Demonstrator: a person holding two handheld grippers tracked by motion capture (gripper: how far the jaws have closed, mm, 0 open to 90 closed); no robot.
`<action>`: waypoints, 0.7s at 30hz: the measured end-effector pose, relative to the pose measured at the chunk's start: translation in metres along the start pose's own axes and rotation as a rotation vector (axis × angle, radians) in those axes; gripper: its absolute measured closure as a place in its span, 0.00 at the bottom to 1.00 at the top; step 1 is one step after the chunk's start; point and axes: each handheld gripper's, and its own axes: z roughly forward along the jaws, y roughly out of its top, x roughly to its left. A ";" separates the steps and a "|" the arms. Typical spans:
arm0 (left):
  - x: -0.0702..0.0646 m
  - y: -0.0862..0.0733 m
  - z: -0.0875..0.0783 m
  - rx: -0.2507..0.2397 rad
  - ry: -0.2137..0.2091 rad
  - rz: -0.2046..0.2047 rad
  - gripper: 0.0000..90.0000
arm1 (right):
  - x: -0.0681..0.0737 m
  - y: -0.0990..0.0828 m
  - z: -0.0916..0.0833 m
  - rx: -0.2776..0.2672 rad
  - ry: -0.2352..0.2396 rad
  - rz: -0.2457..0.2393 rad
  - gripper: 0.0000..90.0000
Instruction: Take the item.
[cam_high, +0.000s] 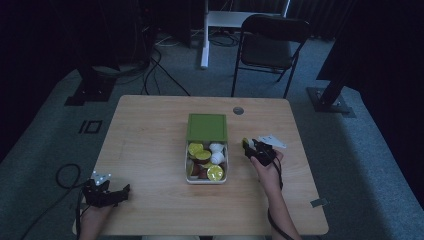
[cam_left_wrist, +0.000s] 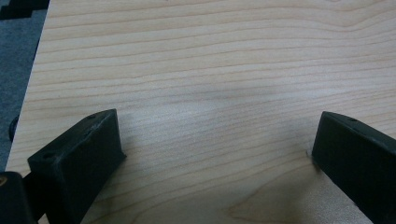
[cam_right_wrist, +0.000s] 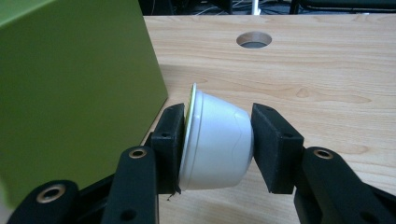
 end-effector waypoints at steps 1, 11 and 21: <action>0.000 0.000 0.000 0.000 0.000 0.000 0.02 | 0.000 0.001 0.002 0.000 -0.006 -0.001 0.62; 0.000 0.000 0.000 0.000 0.000 0.000 0.02 | -0.004 0.003 0.021 0.020 -0.029 0.009 0.62; 0.000 0.000 0.000 0.000 0.000 0.000 0.02 | -0.009 -0.003 0.033 0.060 -0.039 0.035 0.62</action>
